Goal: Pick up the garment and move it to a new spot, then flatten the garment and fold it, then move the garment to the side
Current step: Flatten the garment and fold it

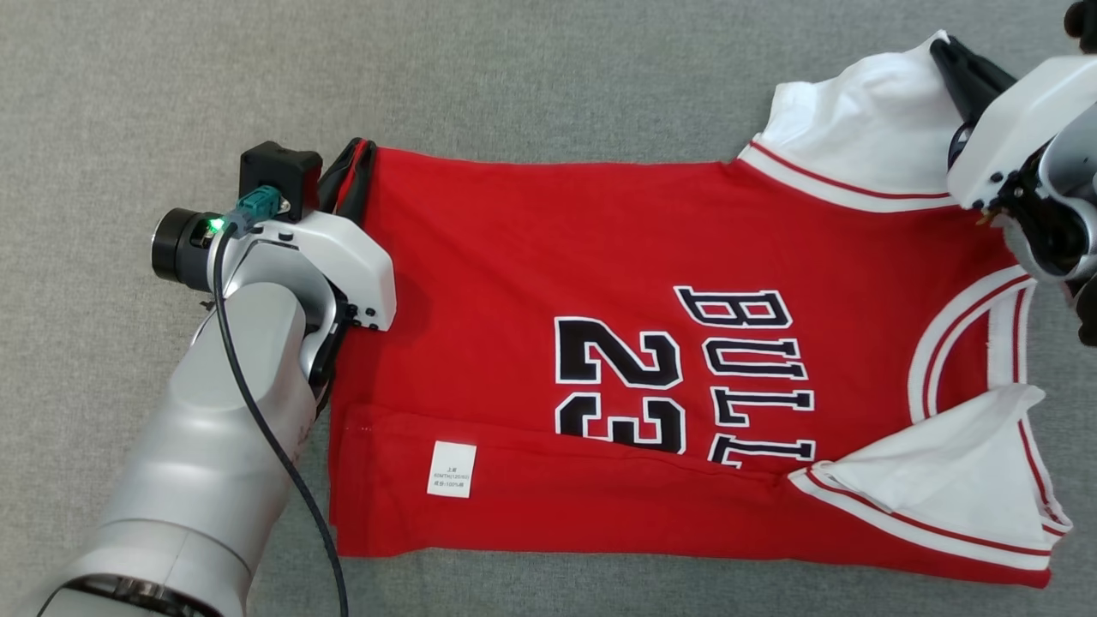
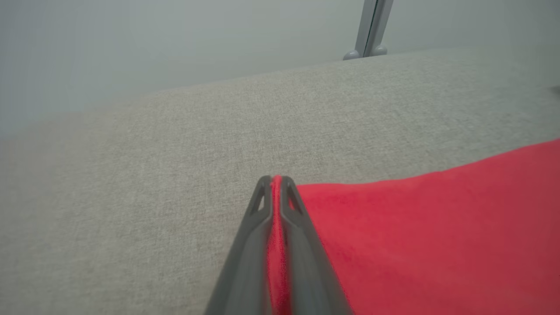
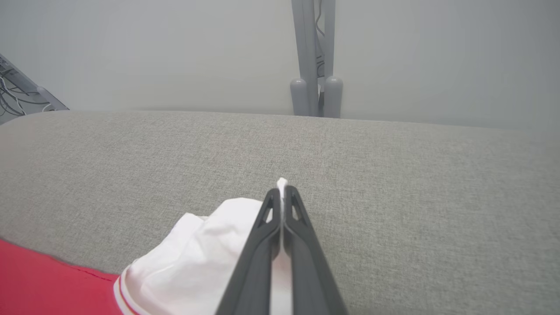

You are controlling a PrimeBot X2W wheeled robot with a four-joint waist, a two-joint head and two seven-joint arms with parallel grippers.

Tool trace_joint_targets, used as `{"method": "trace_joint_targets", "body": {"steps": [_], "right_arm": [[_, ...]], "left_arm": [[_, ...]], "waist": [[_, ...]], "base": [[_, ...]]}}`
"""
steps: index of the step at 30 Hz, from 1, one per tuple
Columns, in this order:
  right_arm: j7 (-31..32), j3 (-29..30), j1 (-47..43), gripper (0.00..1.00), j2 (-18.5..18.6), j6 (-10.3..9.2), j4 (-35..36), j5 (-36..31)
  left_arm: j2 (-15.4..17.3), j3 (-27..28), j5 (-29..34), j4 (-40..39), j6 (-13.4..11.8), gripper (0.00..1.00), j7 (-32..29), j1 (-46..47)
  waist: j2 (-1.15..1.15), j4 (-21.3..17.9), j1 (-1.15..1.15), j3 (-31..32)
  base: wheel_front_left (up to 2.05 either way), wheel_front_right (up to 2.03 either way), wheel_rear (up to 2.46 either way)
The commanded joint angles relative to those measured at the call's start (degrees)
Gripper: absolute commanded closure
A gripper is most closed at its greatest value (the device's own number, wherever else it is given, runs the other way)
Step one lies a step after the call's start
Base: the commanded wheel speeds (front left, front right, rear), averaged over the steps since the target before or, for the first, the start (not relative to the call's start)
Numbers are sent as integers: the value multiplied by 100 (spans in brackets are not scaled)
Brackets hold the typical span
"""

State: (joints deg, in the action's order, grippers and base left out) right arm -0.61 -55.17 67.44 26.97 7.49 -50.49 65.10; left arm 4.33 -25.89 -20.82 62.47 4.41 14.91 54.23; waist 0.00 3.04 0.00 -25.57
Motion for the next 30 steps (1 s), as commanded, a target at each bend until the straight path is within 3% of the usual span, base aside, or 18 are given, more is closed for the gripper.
{"method": "trace_joint_targets", "body": {"steps": [1,7,16,30], "right_arm": [[-93,-66,-95,100,57,1,64,57],[-404,-415,-359,100,205,1,428,249],[-777,-832,-882,100,527,1,1033,624],[-849,-1126,-1671,100,1040,1,1817,936]], "left_arm": [[67,9,33,-80,-45,100,30,-76],[219,-38,199,-476,-107,100,27,-425],[407,-187,363,-810,-4,100,28,-1058],[673,-443,550,-1241,48,100,28,-1793]], "waist": [[0,-55,0,107],[0,-121,0,412],[0,-158,0,963],[0,-254,0,1446]], "base": [[0,0,0],[0,0,0],[0,0,0],[0,0,0]]}}
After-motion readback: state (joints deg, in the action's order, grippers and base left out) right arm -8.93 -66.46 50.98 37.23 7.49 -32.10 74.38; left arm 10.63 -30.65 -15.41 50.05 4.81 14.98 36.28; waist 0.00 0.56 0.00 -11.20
